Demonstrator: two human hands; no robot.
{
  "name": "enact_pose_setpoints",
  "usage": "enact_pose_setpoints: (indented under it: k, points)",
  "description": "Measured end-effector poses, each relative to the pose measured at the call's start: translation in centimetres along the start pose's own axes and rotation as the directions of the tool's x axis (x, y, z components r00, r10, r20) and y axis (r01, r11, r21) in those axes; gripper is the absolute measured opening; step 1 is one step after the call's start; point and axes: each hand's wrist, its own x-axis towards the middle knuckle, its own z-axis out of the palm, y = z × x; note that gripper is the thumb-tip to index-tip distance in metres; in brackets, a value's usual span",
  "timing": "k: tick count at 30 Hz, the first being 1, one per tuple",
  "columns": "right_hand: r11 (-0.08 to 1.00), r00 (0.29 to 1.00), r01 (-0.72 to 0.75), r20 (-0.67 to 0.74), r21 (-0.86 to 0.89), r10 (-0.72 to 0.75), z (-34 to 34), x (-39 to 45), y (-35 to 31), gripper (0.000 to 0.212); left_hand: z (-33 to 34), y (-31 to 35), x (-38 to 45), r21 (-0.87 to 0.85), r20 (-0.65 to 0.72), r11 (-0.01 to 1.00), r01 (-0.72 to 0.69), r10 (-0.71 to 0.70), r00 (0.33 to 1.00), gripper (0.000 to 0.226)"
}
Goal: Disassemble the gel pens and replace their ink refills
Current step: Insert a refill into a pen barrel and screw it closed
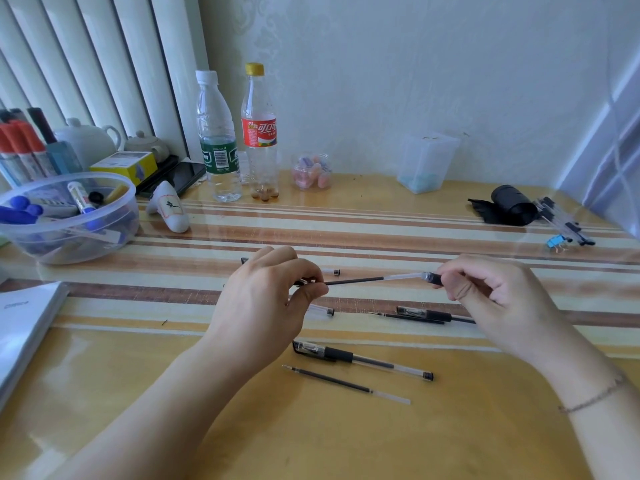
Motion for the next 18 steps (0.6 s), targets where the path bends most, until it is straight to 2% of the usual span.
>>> enact_pose_setpoints:
  k: [5,11,14,16,18]
  points:
    - [0.999,1.0,0.028,-0.014,-0.037,-0.028,-0.1,0.0,-0.3,0.033,0.0,-0.1,0.0,0.041,0.009,0.998,-0.042,0.042,0.999,0.008]
    - [0.934,0.989,0.145,0.025,-0.325,-0.145,0.3,-0.2,-1.3,0.029,-0.3,-0.4,0.1,0.16,0.051,0.972,-0.17,0.164,0.985,0.009]
    - [0.94,0.987,0.16,0.071,-0.303,-0.145,1.5,-0.5,-1.8,0.03,0.1,0.5,-0.2,0.126,0.053,0.971,-0.201,0.196,0.979,0.015]
    - [0.96,0.992,0.106,0.088,-0.261,-0.085,2.3,-0.6,-2.1,0.027,0.1,0.8,-0.2,0.078,-0.021,0.975,-0.208,0.211,0.977,0.02]
    - [0.988,0.999,-0.037,0.035,-0.149,0.042,2.7,-0.5,-1.7,0.02,-0.5,0.7,0.0,0.059,-0.185,0.978,-0.202,0.21,0.96,0.023]
